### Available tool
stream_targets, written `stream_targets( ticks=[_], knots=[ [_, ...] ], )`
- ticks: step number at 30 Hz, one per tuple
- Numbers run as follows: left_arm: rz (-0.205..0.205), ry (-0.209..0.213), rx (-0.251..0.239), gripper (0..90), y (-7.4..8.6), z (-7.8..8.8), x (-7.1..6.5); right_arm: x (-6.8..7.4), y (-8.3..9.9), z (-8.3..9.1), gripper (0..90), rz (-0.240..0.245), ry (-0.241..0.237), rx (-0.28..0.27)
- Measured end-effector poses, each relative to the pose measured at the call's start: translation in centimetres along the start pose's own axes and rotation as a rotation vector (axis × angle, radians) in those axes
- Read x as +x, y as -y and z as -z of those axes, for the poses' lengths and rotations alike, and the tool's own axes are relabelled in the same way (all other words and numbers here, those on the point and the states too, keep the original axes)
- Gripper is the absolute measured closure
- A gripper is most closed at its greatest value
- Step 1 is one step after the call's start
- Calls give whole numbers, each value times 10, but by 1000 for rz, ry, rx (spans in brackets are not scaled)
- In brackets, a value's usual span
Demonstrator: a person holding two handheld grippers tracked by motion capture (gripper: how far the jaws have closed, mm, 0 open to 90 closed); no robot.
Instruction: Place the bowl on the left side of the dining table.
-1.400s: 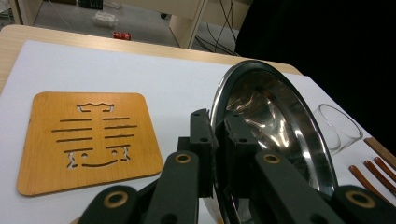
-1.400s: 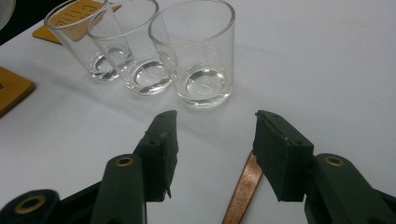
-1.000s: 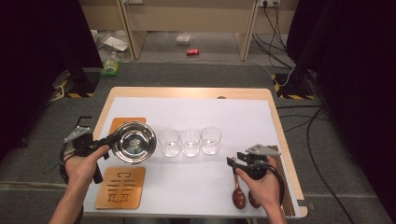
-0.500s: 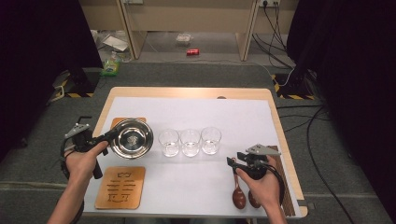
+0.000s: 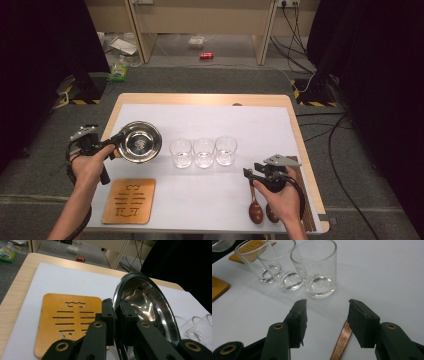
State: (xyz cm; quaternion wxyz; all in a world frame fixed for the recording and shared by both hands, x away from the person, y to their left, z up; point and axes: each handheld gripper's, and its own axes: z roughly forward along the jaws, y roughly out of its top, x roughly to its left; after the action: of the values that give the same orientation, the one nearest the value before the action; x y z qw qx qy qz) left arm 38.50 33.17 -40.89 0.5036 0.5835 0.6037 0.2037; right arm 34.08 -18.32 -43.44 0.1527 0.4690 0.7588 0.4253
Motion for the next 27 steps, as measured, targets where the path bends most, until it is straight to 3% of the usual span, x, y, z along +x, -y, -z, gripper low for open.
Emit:
stream_targets(
  ticks=[15, 27],
  knots=[
    [28, -54, 11, 833, -7, -18, 14, 0, 0, -1, 497, -1, -1, 3],
    [64, -121, 36, 833, -15, -43, 30, -1, 1, -1, 497, -7, 0, 6]
  ],
)
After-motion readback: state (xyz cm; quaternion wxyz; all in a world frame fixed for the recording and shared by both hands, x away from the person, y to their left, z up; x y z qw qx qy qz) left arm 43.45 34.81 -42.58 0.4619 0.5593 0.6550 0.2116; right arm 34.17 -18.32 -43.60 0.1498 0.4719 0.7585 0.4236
